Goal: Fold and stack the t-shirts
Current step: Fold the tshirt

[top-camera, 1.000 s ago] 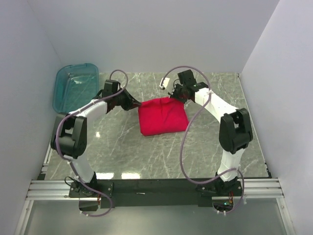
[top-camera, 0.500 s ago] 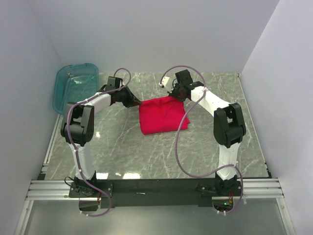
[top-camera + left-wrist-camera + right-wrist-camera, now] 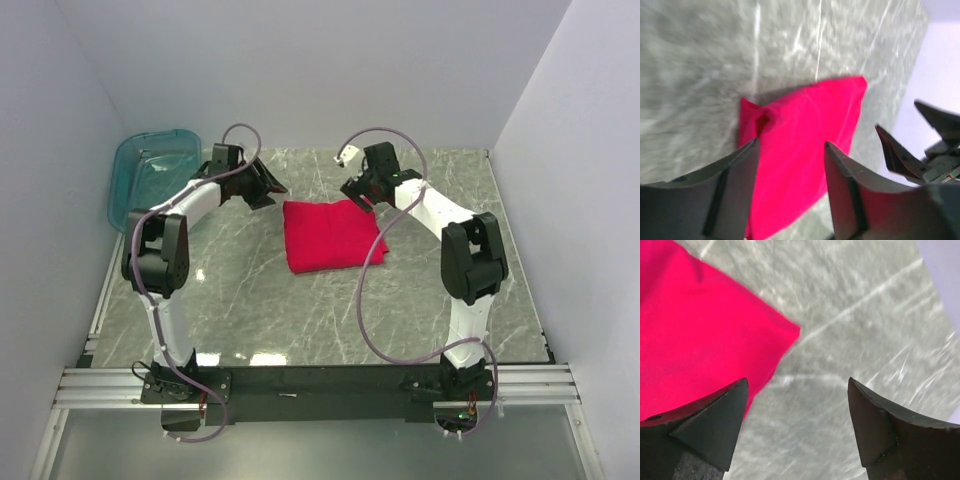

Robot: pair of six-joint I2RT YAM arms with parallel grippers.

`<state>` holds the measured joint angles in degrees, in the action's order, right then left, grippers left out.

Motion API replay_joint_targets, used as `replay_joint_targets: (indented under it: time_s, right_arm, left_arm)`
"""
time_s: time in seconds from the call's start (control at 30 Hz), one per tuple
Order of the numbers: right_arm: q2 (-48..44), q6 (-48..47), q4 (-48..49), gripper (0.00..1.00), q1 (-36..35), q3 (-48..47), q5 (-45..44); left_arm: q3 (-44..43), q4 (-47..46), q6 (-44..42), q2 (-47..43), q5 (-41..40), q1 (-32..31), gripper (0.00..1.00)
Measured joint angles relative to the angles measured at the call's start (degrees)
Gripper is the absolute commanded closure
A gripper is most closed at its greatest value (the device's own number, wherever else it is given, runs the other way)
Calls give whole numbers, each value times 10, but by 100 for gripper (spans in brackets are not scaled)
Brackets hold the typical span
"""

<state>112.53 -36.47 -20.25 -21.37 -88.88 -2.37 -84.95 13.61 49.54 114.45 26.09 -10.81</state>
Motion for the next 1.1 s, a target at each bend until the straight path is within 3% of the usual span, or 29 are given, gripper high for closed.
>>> replay_joint_targets:
  time_s: [0.1,0.17,0.2,0.3,0.33,0.43,0.53,0.73,1.1]
  right_arm:
    - [-27,30,-11,25,17,23,43]
    - [-44,36,-44,39,36,23,130]
    - [-52,32,-66,61,44,23,194]
    - [-55,30,-138,86,59,19,354]
    - [-45,36,-164,86,59,13,409]
    - [8,69,-202,83,45,-6,531]
    - [61,150,-187,82,32,1,590]
    - [97,267,-146,83,31,44,611]
    - [102,339,-131,84,94,107,577]
  left_arm:
    - [36,-4,-21,-62,-41,6,34]
    - [66,-16,-31,-117,-42,10,41]
    - [82,-29,-34,-140,-35,12,45]
    - [145,-114,-29,-196,30,10,72]
    - [161,-141,-22,-198,55,5,85]
    - [169,-190,-7,-151,112,-22,96]
    - [139,-206,6,-54,144,-60,96]
    - [95,-214,43,75,162,-87,96]
    - [42,-237,84,120,157,-44,94]
